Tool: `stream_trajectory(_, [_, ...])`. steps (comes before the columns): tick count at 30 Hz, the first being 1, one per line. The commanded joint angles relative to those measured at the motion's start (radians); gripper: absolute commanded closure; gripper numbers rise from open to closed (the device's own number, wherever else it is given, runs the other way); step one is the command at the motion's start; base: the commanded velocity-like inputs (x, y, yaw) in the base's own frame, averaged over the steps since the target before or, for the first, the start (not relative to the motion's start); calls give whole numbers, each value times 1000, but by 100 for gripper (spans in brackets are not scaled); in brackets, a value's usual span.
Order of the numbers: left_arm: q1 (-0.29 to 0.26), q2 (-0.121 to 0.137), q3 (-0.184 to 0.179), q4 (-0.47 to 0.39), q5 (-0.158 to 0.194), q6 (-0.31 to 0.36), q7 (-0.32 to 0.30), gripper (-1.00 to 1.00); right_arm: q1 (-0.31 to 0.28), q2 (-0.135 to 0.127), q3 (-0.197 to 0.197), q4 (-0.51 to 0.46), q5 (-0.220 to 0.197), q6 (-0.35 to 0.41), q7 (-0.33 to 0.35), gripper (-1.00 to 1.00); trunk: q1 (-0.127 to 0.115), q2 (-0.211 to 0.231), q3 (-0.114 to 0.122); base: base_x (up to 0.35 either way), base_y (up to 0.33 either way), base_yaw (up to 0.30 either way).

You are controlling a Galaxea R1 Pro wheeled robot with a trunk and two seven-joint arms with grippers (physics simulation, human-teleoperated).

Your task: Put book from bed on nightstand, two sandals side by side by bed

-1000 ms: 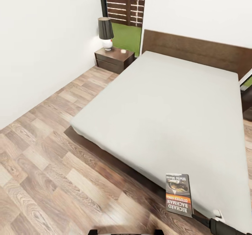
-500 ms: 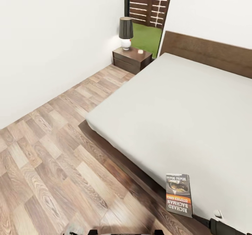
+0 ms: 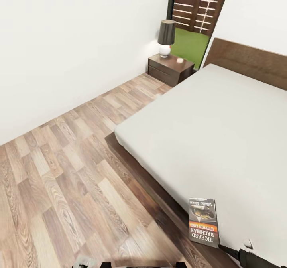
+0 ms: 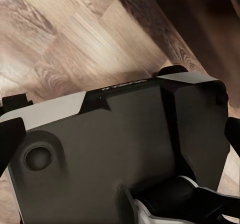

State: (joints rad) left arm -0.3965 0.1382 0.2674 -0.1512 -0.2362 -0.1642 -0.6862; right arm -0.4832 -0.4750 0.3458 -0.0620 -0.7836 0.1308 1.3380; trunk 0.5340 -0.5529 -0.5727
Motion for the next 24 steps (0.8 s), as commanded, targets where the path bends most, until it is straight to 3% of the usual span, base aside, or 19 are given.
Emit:
stream_trajectory(1, [-1,0,7,1,-11,-6,-3,-100,0,-1,5,-1,-11,10,2,100,0,-1,-1,0,0,293])
stream_trajectory(24, [-1,0,7,2,-11,-6,-3,-100,0,-1,5,18,-11,9,5,100,0,-1,-1,0,0,294])
